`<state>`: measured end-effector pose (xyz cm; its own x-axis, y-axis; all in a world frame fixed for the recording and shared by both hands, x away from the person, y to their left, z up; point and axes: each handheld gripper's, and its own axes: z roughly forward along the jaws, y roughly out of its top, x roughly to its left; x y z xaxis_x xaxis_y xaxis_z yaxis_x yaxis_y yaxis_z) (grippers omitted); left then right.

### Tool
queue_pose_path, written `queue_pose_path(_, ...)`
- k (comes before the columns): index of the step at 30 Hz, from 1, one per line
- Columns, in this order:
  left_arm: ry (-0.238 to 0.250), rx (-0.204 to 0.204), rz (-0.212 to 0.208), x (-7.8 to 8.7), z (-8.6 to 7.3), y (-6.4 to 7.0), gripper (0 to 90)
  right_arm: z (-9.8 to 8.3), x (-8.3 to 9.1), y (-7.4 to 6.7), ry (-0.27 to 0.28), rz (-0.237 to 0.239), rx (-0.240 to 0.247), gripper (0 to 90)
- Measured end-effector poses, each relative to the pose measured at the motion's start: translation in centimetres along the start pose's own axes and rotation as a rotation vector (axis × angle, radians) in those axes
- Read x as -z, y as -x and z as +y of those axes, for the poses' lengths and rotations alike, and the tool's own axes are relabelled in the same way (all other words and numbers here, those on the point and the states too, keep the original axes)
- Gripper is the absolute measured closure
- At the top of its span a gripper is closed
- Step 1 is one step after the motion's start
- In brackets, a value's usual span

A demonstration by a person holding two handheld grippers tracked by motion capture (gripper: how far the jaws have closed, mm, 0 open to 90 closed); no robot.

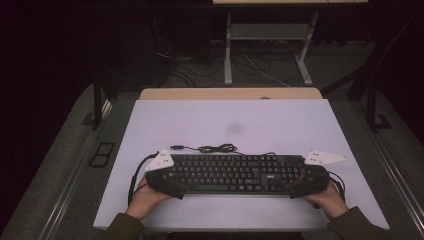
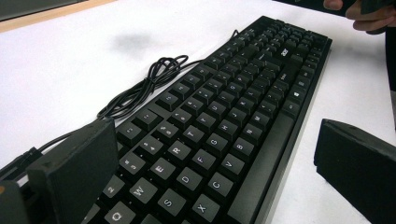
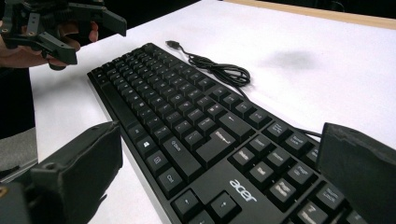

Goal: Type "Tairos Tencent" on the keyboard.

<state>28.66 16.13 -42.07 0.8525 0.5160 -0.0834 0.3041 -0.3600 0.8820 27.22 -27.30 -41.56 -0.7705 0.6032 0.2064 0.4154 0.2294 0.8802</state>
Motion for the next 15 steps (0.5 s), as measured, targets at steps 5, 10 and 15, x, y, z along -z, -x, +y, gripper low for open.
queue_pose_path(5, 0.005, 0.009, 0.001, 0.01, -0.06, -0.04, 0.0, 0.25, -0.61, -0.14, -0.007, 0.012, 0.004, 0.3)
queue_pose_path(10, 0.011, 0.011, 0.001, -0.10, 0.06, -0.28, 0.0, 0.50, -0.99, -0.33, -0.002, 0.020, 0.007, 0.3)
queue_pose_path(15, 0.010, 0.013, 0.003, -0.24, 0.14, -0.34, 0.0, 0.56, -1.03, -0.56, 0.002, 0.019, 0.006, 0.3)
